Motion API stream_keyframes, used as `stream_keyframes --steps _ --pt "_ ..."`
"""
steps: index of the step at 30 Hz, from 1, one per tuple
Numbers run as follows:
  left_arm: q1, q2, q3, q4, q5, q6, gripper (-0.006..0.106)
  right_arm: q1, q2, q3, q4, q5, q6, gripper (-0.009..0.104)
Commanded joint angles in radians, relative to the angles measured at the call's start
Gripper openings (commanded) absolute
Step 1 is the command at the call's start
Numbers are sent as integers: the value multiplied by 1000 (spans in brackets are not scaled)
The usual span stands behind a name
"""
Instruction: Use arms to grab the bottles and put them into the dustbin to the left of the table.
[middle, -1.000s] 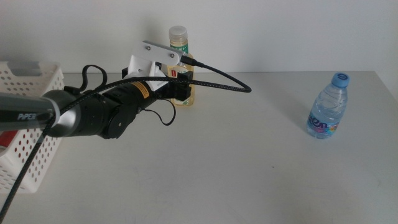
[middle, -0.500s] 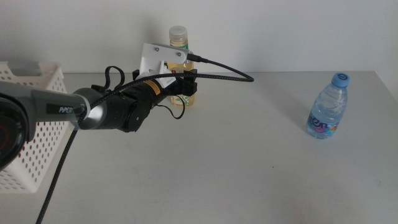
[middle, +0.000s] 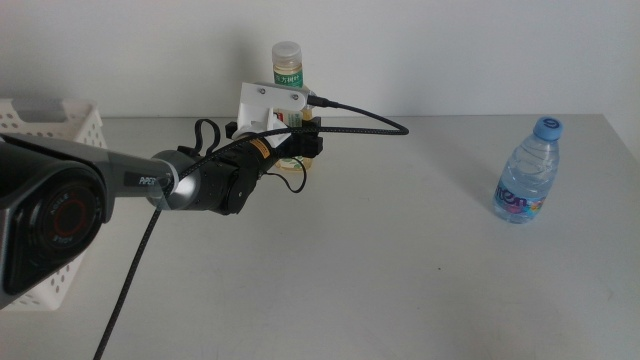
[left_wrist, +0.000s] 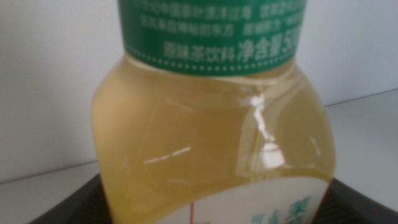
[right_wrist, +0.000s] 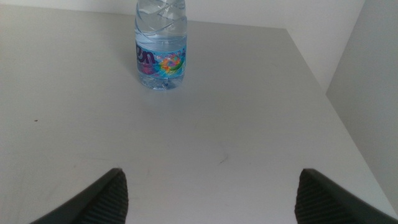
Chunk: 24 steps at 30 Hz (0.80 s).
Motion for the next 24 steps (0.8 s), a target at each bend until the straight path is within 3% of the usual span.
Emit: stream_keyframes --steps 1,12,16,21,24 --pt "-1 -44 -50 -18 -93 -8 93 -5 -21 -10 -10 -67 -9 75" --pt "4 19 -76 -27 -205 38 93 -5 -21 -10 -10 -67 -9 75" --pt "7 22 -76 -36 -221 39 87 -5 -21 -10 -10 -67 -9 75" --pt "12 22 -76 -20 -232 38 60 -5 -21 -10 -10 -67 -9 75" --pt "12 22 -76 -18 -221 38 31 -5 -21 -10 -10 -67 -9 75"
